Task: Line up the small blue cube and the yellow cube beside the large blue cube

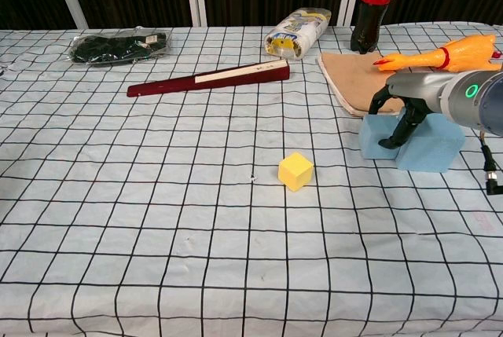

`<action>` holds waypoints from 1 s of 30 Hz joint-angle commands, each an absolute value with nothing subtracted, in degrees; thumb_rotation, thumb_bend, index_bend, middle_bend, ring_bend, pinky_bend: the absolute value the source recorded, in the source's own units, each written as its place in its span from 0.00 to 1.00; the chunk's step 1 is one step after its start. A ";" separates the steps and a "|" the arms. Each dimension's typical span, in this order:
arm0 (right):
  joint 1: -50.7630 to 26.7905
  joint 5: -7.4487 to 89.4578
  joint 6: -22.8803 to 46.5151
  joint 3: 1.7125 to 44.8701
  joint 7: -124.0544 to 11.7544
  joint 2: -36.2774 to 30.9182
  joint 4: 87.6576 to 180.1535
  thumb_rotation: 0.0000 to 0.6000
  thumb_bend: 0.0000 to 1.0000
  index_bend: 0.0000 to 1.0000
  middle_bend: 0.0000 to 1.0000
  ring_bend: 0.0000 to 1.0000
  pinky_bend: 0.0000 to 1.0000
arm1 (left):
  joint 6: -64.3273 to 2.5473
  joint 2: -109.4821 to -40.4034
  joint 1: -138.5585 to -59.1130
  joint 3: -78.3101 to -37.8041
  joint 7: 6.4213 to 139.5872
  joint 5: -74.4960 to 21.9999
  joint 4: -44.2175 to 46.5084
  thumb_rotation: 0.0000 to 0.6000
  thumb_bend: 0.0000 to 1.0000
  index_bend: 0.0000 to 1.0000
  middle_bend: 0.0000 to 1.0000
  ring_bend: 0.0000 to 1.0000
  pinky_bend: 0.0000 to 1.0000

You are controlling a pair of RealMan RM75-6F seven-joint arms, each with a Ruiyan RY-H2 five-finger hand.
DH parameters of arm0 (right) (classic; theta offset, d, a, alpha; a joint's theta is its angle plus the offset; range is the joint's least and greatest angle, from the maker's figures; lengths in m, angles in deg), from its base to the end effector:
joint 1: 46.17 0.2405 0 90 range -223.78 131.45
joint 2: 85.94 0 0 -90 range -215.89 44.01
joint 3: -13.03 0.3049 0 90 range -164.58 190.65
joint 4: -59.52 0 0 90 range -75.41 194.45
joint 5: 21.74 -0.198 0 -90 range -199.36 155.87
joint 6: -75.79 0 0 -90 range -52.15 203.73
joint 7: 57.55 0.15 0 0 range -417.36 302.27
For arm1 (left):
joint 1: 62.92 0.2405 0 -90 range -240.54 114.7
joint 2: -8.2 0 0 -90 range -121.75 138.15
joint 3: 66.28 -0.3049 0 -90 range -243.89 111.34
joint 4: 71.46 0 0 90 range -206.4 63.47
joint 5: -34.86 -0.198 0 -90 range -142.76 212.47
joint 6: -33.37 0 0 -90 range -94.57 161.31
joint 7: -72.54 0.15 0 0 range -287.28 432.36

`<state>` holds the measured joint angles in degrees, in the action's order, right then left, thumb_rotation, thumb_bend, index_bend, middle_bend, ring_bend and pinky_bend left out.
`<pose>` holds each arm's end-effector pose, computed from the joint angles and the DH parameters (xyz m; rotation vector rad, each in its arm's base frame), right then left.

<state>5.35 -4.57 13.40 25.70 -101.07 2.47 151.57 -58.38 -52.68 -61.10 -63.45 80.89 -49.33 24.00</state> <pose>-0.1904 -0.3969 -0.0043 1.6021 -1.2280 0.5023 -0.3590 0.1472 0.2244 -1.2804 -0.7895 -0.7526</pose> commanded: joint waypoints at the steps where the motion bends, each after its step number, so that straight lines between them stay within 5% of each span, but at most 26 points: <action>1: 5.42 -4.76 13.38 25.64 -101.16 2.40 151.69 1.00 0.31 0.28 0.09 0.02 0.09 | -58.38 -52.69 -61.10 -63.45 80.89 -49.33 24.00 1.00 0.01 0.22 0.06 0.00 0.00; 30: 6.47 -6.56 11.72 24.75 -103.31 1.10 154.74 1.00 0.31 0.28 0.08 0.02 0.09 | -58.41 -52.65 -61.06 -63.47 80.86 -49.34 24.04 1.00 0.01 0.22 0.06 0.00 0.00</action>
<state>6.40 -6.47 11.75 24.77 -103.22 1.13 154.73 -58.41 -52.65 -61.06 -63.47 80.86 -49.34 24.04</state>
